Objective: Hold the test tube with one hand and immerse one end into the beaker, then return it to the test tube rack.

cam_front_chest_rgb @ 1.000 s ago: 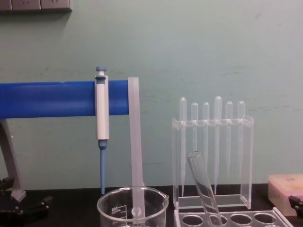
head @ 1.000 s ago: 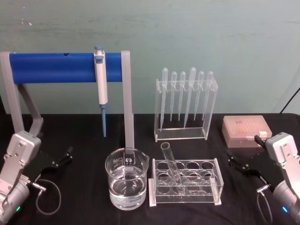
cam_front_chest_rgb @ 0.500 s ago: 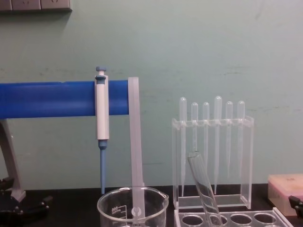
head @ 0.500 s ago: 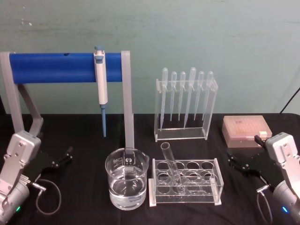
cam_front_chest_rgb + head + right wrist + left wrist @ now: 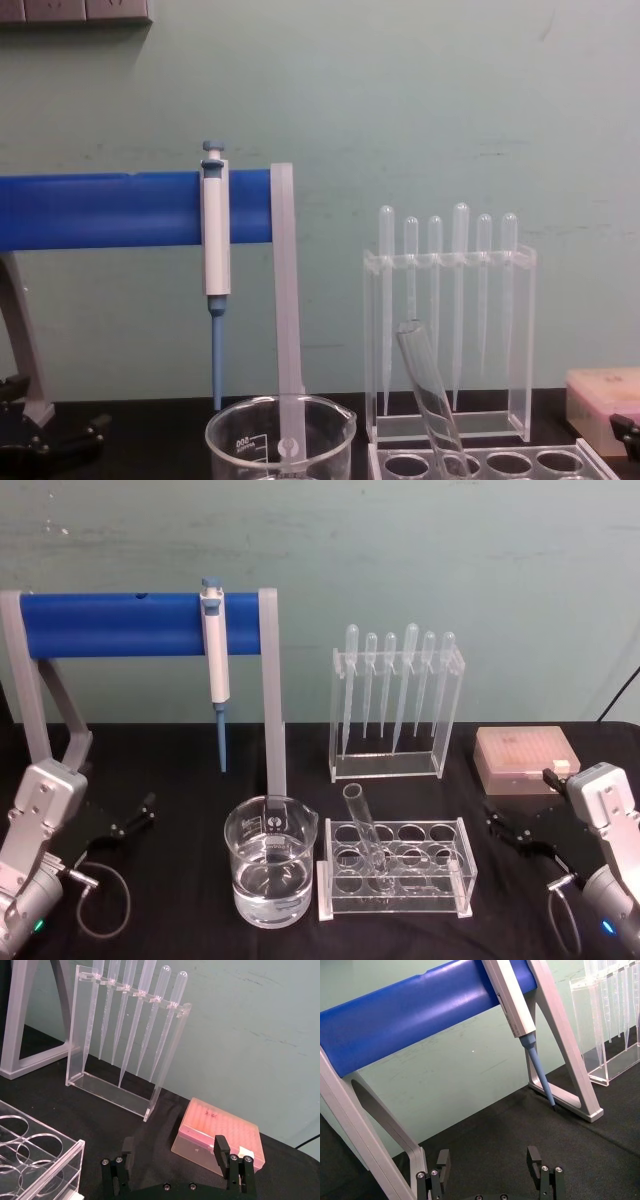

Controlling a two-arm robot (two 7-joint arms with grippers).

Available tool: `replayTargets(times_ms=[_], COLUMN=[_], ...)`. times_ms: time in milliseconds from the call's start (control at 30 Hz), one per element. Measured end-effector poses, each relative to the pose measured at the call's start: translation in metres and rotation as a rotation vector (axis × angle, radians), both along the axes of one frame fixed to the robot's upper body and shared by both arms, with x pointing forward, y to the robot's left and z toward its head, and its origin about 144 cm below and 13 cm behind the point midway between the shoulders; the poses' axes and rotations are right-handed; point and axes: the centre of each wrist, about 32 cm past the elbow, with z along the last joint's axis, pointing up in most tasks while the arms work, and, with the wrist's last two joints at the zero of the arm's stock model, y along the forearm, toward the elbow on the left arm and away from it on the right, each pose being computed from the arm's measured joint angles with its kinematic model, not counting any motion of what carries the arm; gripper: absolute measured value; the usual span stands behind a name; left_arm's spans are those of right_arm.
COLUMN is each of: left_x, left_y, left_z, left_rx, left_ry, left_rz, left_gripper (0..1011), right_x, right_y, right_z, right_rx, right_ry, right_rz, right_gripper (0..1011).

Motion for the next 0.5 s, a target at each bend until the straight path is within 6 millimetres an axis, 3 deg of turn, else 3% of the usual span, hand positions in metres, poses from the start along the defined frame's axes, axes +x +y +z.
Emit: replayTargets(times_ms=[267, 500], left_x=[0.000, 0.000], left_y=[0.000, 0.000], left_z=[0.000, 0.000], left_rx=[0.000, 0.000], left_ry=[0.000, 0.000], left_rz=[0.000, 0.000], left_gripper=[1000, 1000], right_x=[-0.009, -0.043], right_y=[-0.002, -0.014], right_z=[0.008, 0.036], right_rx=[0.013, -0.004], right_ry=[-0.038, -0.084], right_rz=[-0.004, 0.054], right_gripper=[1002, 1002])
